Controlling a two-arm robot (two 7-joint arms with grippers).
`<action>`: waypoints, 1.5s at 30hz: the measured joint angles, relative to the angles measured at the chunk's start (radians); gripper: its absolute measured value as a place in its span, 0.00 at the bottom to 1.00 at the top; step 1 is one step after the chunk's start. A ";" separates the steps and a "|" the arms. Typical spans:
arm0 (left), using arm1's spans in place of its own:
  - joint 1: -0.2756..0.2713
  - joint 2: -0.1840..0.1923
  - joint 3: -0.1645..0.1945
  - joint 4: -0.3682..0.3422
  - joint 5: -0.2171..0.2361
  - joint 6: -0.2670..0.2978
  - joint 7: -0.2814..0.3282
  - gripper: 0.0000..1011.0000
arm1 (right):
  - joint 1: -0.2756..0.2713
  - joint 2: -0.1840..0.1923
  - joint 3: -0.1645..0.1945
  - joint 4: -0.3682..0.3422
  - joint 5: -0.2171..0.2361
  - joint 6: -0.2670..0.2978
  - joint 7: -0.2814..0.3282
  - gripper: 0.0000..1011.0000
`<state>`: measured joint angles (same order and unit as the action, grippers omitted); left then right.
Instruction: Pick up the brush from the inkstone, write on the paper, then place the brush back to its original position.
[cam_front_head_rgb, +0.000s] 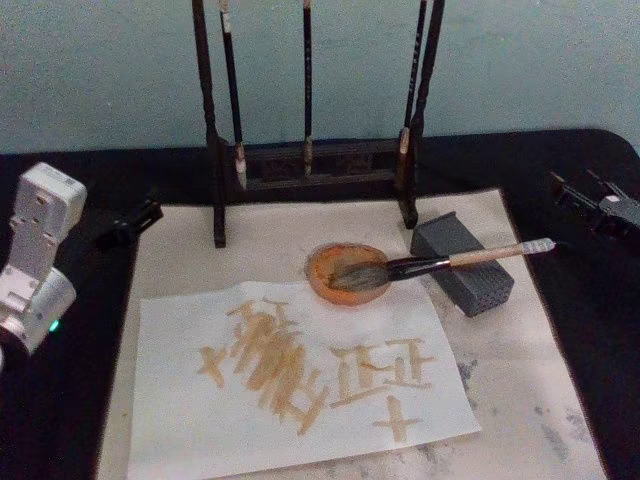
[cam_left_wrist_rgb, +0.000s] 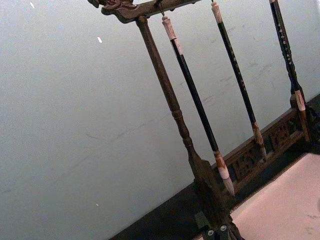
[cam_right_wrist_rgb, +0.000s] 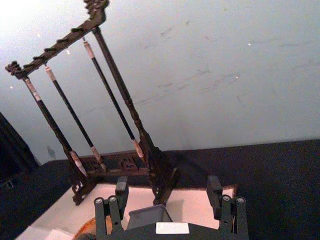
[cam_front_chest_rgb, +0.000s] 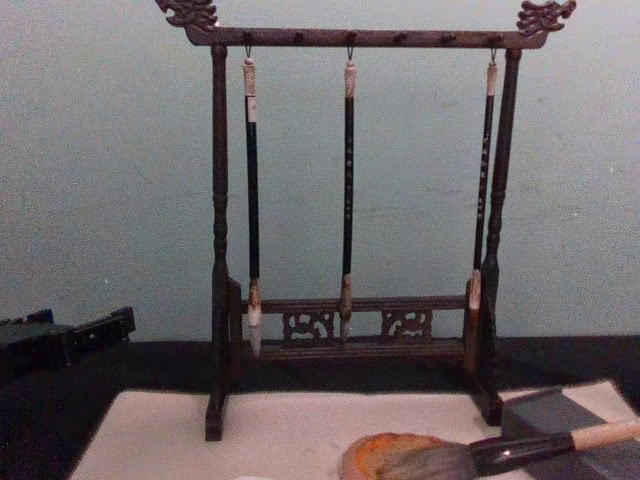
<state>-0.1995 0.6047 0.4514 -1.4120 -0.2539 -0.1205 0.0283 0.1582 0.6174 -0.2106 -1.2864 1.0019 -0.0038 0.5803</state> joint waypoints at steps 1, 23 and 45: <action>0.000 0.000 0.000 0.000 0.000 0.000 0.000 0.99 | -0.008 0.005 0.002 -0.015 -0.009 -0.005 -0.007 1.00; 0.000 0.000 0.000 0.000 0.000 0.000 0.000 0.99 | -0.122 0.057 -0.022 -0.279 -0.252 -0.072 -0.079 1.00; 0.000 0.000 0.000 0.000 0.000 0.000 0.000 0.99 | -0.148 0.008 -0.103 -0.377 -0.443 -0.092 -0.057 1.00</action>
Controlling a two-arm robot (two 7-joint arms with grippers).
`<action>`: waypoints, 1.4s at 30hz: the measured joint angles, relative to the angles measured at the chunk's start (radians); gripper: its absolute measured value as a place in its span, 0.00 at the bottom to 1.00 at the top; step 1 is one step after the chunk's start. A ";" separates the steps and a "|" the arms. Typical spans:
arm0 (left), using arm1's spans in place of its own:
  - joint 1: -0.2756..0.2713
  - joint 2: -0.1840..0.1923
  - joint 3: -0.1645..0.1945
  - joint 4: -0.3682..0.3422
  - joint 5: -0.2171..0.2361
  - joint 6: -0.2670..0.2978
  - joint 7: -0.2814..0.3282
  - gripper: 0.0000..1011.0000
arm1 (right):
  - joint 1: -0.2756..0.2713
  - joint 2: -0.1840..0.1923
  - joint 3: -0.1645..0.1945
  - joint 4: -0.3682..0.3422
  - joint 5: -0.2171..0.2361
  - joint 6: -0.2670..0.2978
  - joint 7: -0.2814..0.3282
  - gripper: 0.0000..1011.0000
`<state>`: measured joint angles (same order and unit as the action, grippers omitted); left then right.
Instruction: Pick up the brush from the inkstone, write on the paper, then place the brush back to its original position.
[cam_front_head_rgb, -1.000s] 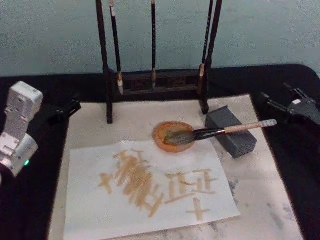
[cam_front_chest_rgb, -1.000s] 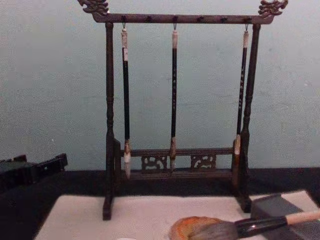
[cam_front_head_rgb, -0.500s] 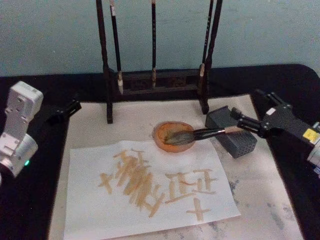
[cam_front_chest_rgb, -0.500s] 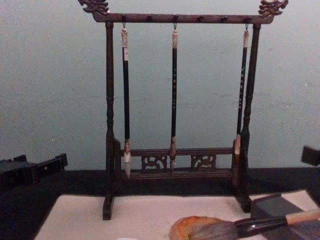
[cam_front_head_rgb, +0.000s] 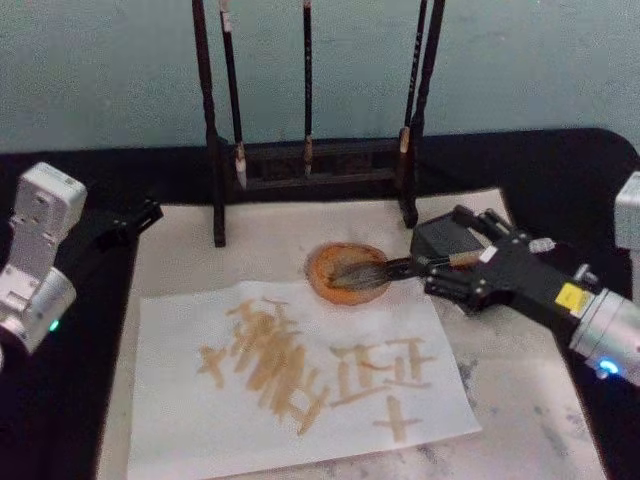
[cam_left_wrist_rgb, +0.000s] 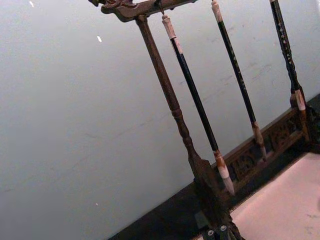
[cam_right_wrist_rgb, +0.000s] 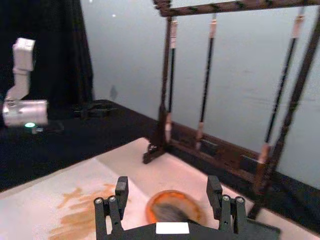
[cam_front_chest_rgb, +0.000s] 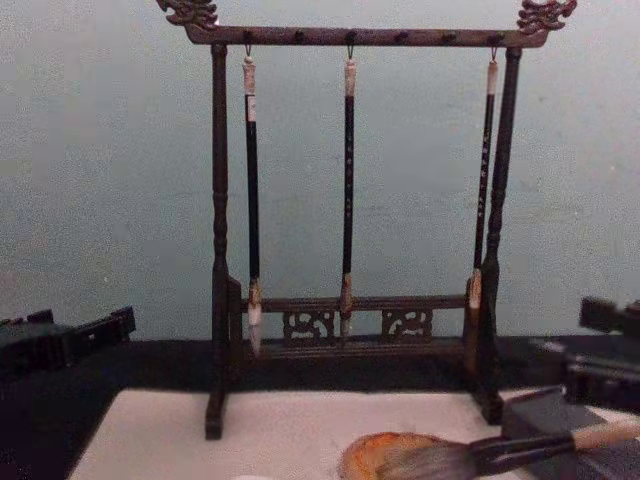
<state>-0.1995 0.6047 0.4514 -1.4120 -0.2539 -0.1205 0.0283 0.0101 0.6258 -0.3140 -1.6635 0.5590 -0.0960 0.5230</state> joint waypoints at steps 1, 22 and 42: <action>0.000 0.000 0.000 0.000 0.000 0.000 0.000 0.99 | 0.001 -0.006 -0.008 0.000 -0.008 -0.002 0.006 1.00; 0.000 0.000 0.000 0.000 0.000 0.000 0.000 0.99 | 0.022 -0.051 -0.064 0.047 -0.056 0.003 0.036 1.00; 0.000 0.000 0.000 0.000 0.000 0.000 0.000 0.99 | 0.020 -0.048 -0.060 0.043 -0.051 0.002 0.036 1.00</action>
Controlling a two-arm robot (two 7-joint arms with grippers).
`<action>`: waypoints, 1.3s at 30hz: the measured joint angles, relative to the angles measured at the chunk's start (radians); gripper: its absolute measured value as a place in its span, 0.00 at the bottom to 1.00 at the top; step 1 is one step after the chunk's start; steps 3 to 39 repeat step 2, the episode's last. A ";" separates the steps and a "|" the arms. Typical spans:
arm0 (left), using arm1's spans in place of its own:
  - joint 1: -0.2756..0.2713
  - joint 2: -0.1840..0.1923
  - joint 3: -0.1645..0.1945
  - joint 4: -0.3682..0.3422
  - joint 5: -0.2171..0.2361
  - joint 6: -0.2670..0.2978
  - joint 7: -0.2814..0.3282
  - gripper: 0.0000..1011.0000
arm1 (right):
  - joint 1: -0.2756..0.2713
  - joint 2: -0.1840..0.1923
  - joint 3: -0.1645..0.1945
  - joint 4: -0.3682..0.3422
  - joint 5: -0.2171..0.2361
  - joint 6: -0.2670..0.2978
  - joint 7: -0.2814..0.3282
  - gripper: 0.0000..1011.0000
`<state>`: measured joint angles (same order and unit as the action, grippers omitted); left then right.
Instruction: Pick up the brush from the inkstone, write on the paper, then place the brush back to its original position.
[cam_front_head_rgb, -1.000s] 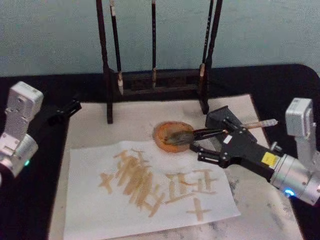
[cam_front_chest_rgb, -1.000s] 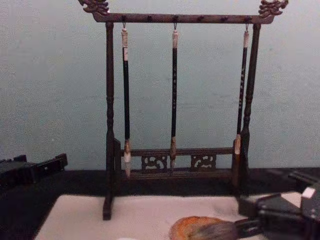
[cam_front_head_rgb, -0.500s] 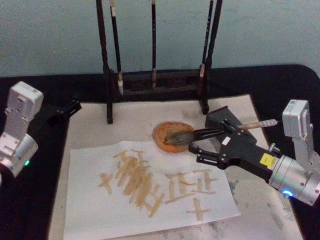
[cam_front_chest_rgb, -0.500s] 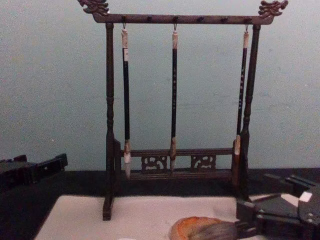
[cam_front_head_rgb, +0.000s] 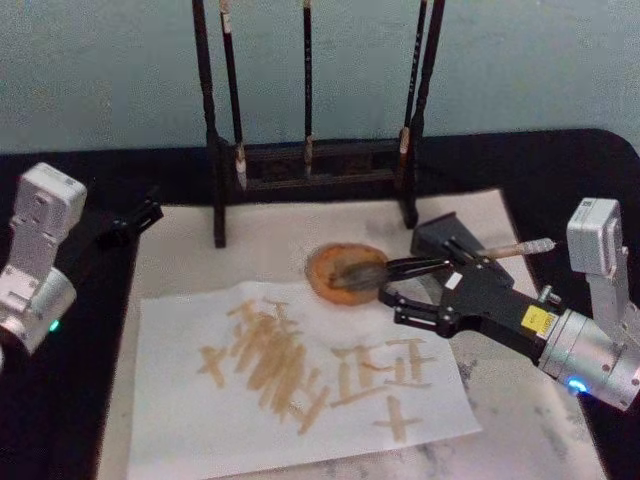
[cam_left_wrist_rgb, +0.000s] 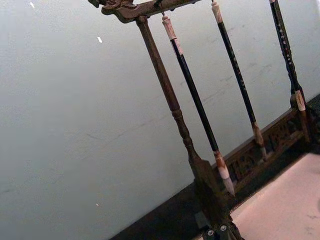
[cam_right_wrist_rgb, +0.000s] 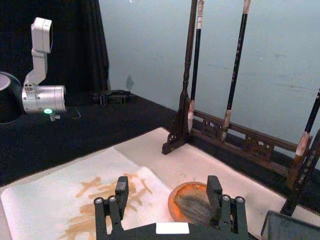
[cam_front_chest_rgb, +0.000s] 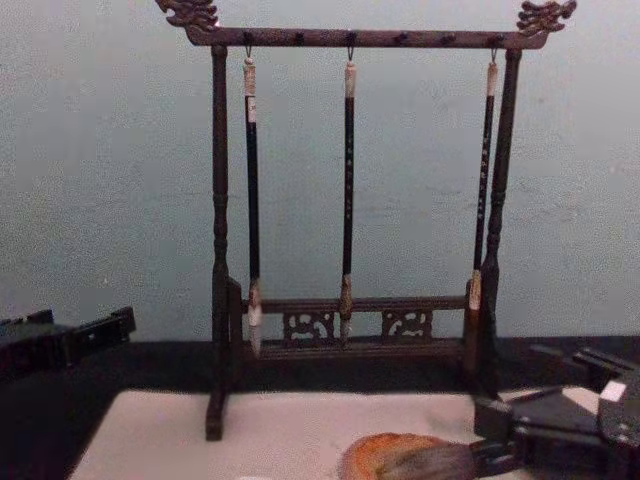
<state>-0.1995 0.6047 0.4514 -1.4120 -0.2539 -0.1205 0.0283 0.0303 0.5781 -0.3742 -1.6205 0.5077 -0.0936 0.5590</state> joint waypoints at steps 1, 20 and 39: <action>0.000 0.000 0.000 0.000 0.000 0.000 0.000 0.99 | 0.000 0.000 0.000 0.000 0.000 0.000 0.000 1.00; 0.000 0.000 0.000 0.000 0.000 0.000 0.000 0.99 | 0.000 0.000 0.000 0.000 0.000 0.000 0.000 1.00; 0.000 0.000 0.000 0.000 0.000 0.000 0.000 0.99 | 0.000 0.000 0.000 0.000 0.000 0.000 0.000 1.00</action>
